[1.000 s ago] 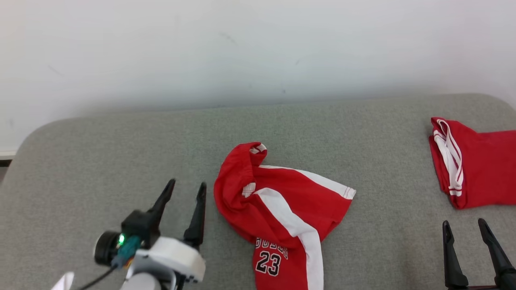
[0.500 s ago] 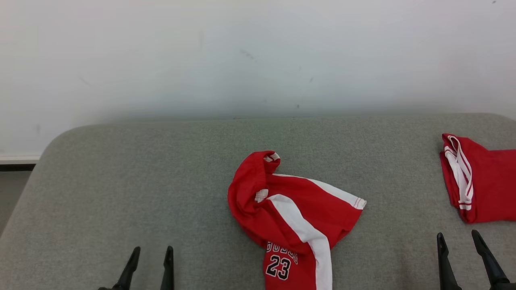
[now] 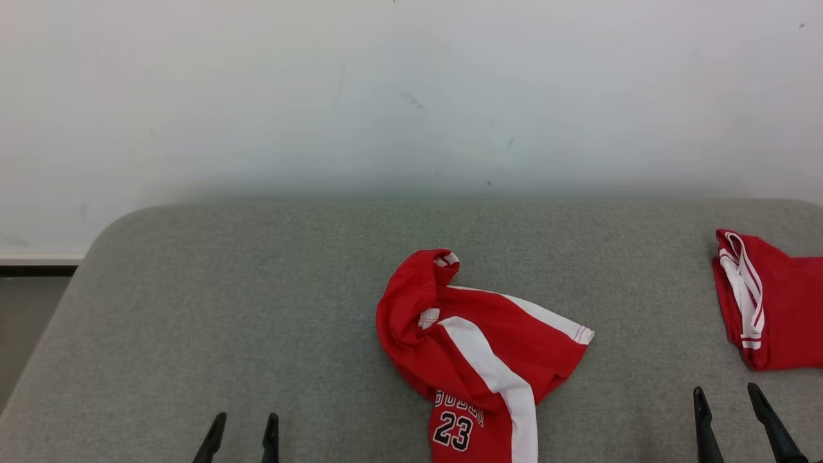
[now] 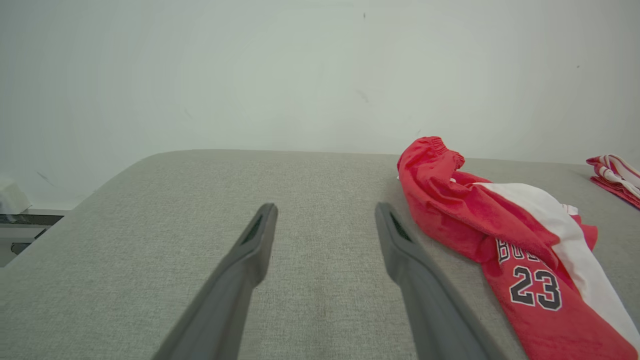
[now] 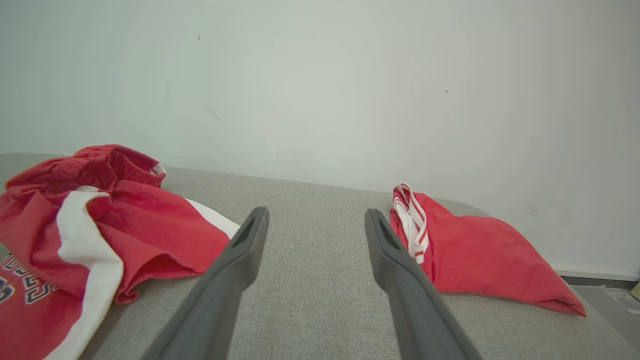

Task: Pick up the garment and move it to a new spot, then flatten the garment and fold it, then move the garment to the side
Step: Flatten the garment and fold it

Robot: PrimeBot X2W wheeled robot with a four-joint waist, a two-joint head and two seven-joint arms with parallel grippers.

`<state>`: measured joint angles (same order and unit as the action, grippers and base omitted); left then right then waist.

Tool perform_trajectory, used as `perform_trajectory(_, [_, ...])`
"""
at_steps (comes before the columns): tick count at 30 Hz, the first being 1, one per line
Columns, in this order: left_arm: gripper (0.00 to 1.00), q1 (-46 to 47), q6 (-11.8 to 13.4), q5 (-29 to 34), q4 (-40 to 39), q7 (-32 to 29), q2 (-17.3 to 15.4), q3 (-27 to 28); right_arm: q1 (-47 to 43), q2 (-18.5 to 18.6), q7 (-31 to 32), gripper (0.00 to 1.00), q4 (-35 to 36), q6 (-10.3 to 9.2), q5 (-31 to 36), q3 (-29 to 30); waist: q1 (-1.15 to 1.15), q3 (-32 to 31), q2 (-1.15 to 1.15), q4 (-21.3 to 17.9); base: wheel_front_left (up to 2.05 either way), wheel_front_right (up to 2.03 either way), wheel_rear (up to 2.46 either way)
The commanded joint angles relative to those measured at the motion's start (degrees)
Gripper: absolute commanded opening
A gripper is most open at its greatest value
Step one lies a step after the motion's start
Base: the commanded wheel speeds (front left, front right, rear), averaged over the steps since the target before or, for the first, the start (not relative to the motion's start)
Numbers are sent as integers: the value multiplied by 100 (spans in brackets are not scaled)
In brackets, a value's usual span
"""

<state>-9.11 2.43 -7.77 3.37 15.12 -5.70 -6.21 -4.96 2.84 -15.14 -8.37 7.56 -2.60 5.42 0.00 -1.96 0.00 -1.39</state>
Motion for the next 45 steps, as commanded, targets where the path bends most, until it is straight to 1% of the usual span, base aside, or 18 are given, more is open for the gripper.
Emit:
perform_trajectory(1, [100, -58, -57, 97, 18, -2, 39, 77, -36, 11, 5, 100, -18, -15, -26, -1, 0, -6, 0, -3, 0, 0, 0])
perform_trajectory(9, [100, -53, -233, 271, 70, -2, 146, 255, -56, 10, 5, 100, -39, -15, -44, -33, 0, -18, 0, -6, 0, 0, 0])
perform_trajectory(19, [100, 4, -336, 348, 56, -1, 217, 354, -19, 10, 5, 100, -49, -15, -48, -72, 0, -5, 0, -25, 0, 0, 0])
perform_trajectory(22, [100, 73, -388, 402, -12, -1, 227, 322, -4, 10, 5, 100, -42, -15, -54, -82, 0, 9, 0, -52, 0, 0, 0])
perform_trajectory(26, [100, 372, -564, 543, -119, -2, 233, 91, 21, 10, 5, 100, -27, -15, -66, -86, 0, 35, 0, -92, 0, 0, 0])
perform_trajectory(29, [100, 797, -722, 648, -91, -2, 226, -187, 72, 10, 5, 100, -35, -15, -77, -118, 0, 73, 0, -144, 0, 0, 0])
perform_trajectory(32, [100, 1361, -864, 677, 68, -2, 226, -610, 132, 10, 5, 100, -44, -15, -102, -192, 0, 131, 0, -232, 0, 0, 0])
perform_trajectory(35, [100, 2029, -948, 632, 408, -4, 196, -1073, 194, 11, 6, 100, -57, -15, -128, -285, 0, 228, 0, -380, 0, 0, 0])
perform_trajectory(38, [100, 2765, -983, 653, 868, -204, 122, -1628, 297, 10, 5, 100, -48, -15, -164, -380, 0, 386, 0, -556, 0, 0, 0])
perform_trajectory(40, [100, 3231, -989, 407, 1185, -391, 85, -2141, 377, 10, 5, 100, -52, -15, -177, -421, 0, 543, 0, -689, 0, 0, 0])
perform_trajectory(41, [100, 3517, -990, 380, 1328, -459, -33, -2414, 422, 14, 5, 100, -58, -15, -187, -439, 0, 623, 0, -765, 0, 0, 0])
perform_trajectory(43, [100, 3903, -981, 1, 1673, -624, -149, -2780, 511, 14, 5, 100, -77, -15, -219, -481, 0, 767, 0, -921, 0, 0, 0])
perform_trajectory(45, [100, 4295, -982, -233, 1997, -764, -316, -3157, 591, 10, 5, 100, -90, -15, -254, -503, 0, 883, 0, -1062, 0, 0, 0])
